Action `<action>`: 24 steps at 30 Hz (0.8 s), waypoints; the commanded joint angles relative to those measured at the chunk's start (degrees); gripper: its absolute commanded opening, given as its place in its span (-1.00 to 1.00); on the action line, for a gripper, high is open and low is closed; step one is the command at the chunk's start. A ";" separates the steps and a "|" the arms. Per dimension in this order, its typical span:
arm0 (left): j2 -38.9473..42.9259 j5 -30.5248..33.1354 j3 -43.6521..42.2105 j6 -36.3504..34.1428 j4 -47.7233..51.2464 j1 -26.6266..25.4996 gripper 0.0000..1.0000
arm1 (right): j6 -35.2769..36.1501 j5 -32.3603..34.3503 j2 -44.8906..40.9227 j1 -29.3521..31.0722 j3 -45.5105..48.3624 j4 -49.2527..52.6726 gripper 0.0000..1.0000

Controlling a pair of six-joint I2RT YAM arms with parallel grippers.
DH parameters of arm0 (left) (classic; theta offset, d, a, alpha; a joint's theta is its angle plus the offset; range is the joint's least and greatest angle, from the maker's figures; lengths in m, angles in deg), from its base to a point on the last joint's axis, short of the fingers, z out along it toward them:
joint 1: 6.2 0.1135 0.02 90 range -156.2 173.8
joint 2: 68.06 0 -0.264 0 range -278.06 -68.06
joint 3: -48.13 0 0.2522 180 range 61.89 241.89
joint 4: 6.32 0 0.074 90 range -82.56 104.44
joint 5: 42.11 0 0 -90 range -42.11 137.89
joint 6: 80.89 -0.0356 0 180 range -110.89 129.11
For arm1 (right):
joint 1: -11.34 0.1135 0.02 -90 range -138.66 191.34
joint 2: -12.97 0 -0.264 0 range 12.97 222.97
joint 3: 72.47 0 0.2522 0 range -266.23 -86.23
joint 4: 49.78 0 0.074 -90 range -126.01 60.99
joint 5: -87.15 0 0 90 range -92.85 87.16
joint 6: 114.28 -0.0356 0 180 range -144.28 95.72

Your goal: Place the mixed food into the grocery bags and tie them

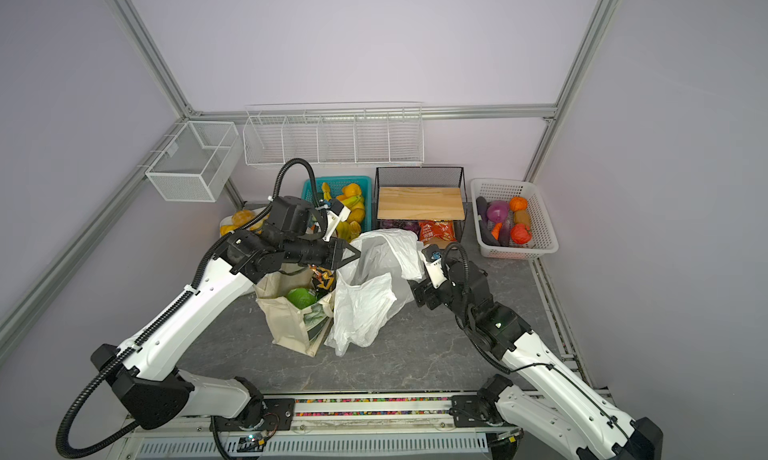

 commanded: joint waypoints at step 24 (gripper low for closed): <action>-0.12 0.95 -5.25 2.79 -9.06 0.83 -1.00 | -14.44 -28.21 7.89 -17.37 -14.00 10.81 0.61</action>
